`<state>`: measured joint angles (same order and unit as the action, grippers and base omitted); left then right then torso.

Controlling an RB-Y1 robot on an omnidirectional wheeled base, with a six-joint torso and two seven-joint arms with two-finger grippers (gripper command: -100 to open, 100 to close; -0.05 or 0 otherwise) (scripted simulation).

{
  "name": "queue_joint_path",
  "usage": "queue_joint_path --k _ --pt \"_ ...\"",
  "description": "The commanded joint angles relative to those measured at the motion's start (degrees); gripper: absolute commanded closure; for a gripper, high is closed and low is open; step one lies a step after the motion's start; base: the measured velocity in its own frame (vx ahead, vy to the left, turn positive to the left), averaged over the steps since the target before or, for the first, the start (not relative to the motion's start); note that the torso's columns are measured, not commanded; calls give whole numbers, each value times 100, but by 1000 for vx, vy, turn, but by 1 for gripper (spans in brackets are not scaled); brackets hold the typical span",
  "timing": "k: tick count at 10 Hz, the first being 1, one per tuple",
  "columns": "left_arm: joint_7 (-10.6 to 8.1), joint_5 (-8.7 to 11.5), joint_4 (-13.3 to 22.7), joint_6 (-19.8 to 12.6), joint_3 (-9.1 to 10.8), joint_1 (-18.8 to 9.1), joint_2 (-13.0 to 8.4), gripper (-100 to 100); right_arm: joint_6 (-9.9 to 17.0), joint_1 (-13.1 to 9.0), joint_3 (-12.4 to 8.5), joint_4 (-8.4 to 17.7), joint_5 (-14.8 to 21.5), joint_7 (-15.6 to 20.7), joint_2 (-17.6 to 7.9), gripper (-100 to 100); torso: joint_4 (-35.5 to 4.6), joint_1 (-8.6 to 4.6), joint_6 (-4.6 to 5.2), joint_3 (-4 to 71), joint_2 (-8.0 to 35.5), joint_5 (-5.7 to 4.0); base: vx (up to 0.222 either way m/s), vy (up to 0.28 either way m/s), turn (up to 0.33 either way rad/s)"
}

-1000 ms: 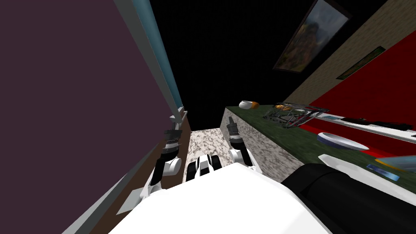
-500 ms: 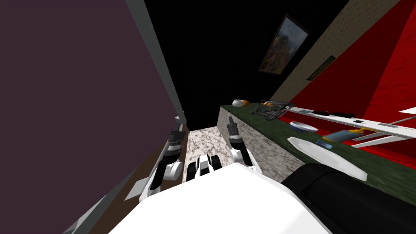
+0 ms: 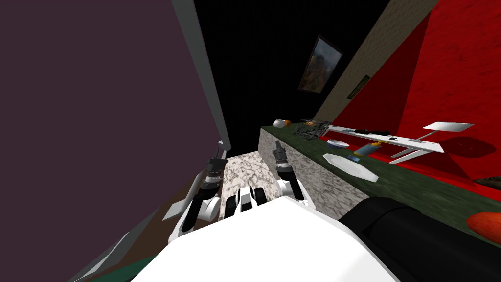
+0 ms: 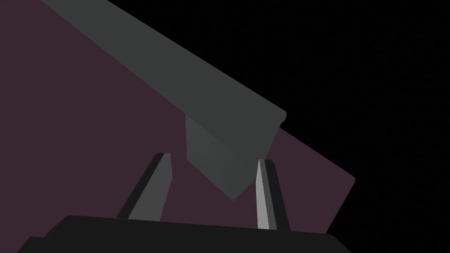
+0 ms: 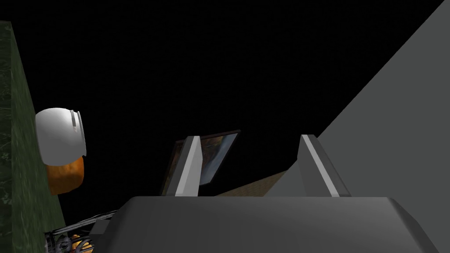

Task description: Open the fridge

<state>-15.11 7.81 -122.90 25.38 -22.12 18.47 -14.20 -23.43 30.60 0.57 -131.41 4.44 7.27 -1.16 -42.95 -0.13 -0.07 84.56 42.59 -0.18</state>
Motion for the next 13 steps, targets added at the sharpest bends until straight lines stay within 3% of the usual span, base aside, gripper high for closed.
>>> queue_joint_path --k 1,2,5,9,10,12,13 --pt "-6 -13 -31 -2 -62 6 -19 100 0 0 0 0 0 0 -1 0 2 -12 19 2 1 -4 -32 1 -41" --pt "-76 -49 -90 22 -300 20 -165 100 0 0 0 0 0 0 0 0 14 -2 3 -3 -1 3 -82 37 -186" --pt "-180 -93 -227 96 -619 8 -361 100 0 -1 0 0 0 0 -1 0 11 -25 12 -34 43 -3 -127 59 -197" --pt "-215 -108 -272 121 -725 3 -426 100 0 0 0 0 0 0 0 0 6 2 6 -3 7 7 -59 12 -52" --pt "-284 -138 -363 171 -937 -5 -557 100 0 1 0 0 0 0 0 0 7 1 6 4 -1 7 -77 31 -199" --pt "-319 -153 -409 196 -1043 -9 -622 100 0 0 0 0 0 0 0 0 -6 -28 15 -32 51 -3 -81 35 -118" --pt "-310 -131 -493 -36 -990 132 -700 -100 0 0 0 0 0 0 0 0 -6 -26 16 -33 54 -1 -8 7 28"
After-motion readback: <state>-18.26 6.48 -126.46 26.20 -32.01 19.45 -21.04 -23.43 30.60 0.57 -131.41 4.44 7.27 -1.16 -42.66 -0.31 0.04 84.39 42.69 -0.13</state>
